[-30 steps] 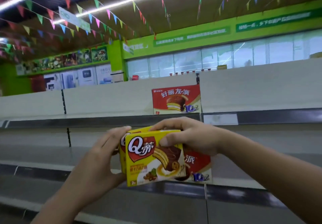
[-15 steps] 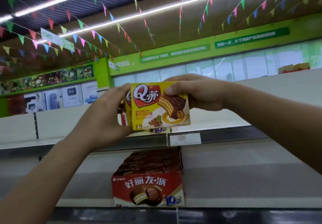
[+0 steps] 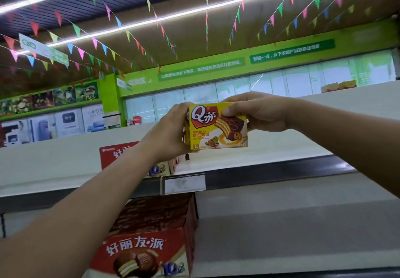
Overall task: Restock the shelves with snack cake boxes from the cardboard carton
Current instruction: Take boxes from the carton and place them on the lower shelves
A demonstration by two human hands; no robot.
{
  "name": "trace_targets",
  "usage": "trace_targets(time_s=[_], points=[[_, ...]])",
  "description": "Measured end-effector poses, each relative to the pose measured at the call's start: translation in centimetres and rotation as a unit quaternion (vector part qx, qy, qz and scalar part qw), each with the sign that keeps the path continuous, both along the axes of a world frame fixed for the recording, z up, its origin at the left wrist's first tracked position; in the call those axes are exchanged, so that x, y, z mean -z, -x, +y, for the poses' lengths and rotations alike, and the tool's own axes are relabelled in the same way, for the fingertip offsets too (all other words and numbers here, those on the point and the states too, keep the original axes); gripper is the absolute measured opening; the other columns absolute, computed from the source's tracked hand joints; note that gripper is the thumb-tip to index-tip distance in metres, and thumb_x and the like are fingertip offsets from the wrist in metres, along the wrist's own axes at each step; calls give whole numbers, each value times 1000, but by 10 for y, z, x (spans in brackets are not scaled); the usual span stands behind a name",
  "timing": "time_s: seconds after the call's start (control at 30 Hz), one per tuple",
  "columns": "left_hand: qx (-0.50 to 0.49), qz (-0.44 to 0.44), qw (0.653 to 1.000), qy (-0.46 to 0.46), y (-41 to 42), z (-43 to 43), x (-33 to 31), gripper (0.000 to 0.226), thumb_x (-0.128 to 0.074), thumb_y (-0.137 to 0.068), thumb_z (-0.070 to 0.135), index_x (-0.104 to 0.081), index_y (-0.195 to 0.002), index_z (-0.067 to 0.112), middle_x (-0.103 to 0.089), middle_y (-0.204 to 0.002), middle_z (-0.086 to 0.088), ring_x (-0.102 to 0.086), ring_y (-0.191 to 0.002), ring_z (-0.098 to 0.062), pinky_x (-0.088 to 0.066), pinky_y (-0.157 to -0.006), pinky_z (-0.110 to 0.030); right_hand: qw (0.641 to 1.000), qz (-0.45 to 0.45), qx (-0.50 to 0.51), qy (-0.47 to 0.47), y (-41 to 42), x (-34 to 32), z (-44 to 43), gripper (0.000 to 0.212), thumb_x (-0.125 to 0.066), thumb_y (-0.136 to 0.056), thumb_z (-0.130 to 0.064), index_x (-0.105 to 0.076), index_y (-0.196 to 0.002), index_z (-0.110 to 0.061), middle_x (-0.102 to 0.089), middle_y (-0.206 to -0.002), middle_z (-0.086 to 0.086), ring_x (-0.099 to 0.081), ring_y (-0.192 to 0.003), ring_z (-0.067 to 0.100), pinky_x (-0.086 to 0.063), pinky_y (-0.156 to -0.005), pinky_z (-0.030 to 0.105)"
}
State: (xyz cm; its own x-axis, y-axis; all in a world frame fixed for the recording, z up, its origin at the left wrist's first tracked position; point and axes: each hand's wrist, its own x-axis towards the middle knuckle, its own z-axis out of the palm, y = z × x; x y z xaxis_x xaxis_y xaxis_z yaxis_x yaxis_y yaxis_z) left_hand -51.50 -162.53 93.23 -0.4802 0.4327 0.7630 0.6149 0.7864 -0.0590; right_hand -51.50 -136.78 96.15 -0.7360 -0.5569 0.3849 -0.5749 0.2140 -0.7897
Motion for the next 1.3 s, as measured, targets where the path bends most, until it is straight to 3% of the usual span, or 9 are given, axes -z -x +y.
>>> trace_targets(time_s=[0.17, 0.27, 0.4, 0.5, 0.6, 0.7, 0.87, 1.1, 1.3], points=[[-6, -40, 999, 6, 37, 19, 3, 103, -99, -58, 18, -41, -143, 18, -39, -125, 9, -46, -124, -20, -50, -100, -40, 1000, -23, 12, 14, 33, 10, 15, 31, -63, -95, -22, -65, -123, -8, -73, -111, 16, -69, -100, 24, -55, -99, 45], [-6, -143, 990, -6, 52, 21, 3, 103, -94, -60, 6, -34, -141, 28, -40, -132, 5, -47, -126, -20, -52, -96, -36, 999, -36, 11, 18, 52, 16, 18, 26, -64, -96, -19, -65, -121, -12, -74, -111, 12, -69, -103, 24, -55, -99, 44], [68, -331, 932, -134, 58, 24, -1, 82, -54, -76, -30, -39, -132, 29, -53, -129, -10, -56, -124, -22, -57, -97, -48, 1000, -30, 3, -4, 70, 21, 19, 35, -65, -96, -15, -61, -130, -10, -73, -116, 12, -70, -107, 24, -54, -99, 41], [102, -393, 877, -258, 62, 26, -8, 72, -38, -80, -34, -52, -129, 17, -55, -134, -18, -59, -124, -30, -50, -105, -55, 999, -25, 7, -23, 84, 24, 14, 33, -66, -95, -11, -61, -128, -12, -71, -118, 12, -68, -108, 24, -55, -94, 36], [110, -432, 811, -378, 65, 29, -15, 59, -32, -78, -21, -58, -123, 8, -57, -128, -22, -63, -113, -35, -54, -93, -48, 999, -37, 6, -27, 97, 26, 6, 34, -68, -94, -11, -61, -127, -15, -70, -120, 12, -68, -110, 25, -55, -92, 34], [107, -450, 760, -456, 68, 34, -21, 41, -42, -89, 13, -57, -126, 6, -54, -124, -25, -59, -106, -40, -54, -82, -46, 998, -50, 4, -37, 109, 29, -3, 36, -69, -93, -9, -59, -127, -16, -69, -118, 10, -67, -108, 22, -54, -91, 32], [17, -414, 789, -453, 95, 48, -17, 61, -56, -93, 58, -58, -128, 8, -48, -127, -20, -57, -98, -30, -53, -69, -35, 996, -67, 9, -60, 130, 32, -22, 54, -73, -90, -7, -52, -139, -16, -64, -123, 9, -64, -112, 24, -53, -97, 33], [7, -399, 796, -455, 126, 48, -6, 61, -52, -96, 60, -50, -138, 17, -49, -108, -8, -59, -95, -26, -51, -62, -32, 994, -81, 19, -70, 164, 35, -39, 51, -73, -90, -9, -53, -137, -17, -67, -123, 8, -65, -114, 23, -53, -98, 33], [15, -418, 781, -464, 147, 40, -4, 69, -50, -95, 64, -45, -139, 11, -56, -114, -16, -68, -82, -27, -55, -63, -34, 993, -76, 16, -86, 190, 37, -50, 54, -75, -90, -14, -52, -139, -17, -70, -123, 8, -66, -114, 22, -52, -103, 36]])
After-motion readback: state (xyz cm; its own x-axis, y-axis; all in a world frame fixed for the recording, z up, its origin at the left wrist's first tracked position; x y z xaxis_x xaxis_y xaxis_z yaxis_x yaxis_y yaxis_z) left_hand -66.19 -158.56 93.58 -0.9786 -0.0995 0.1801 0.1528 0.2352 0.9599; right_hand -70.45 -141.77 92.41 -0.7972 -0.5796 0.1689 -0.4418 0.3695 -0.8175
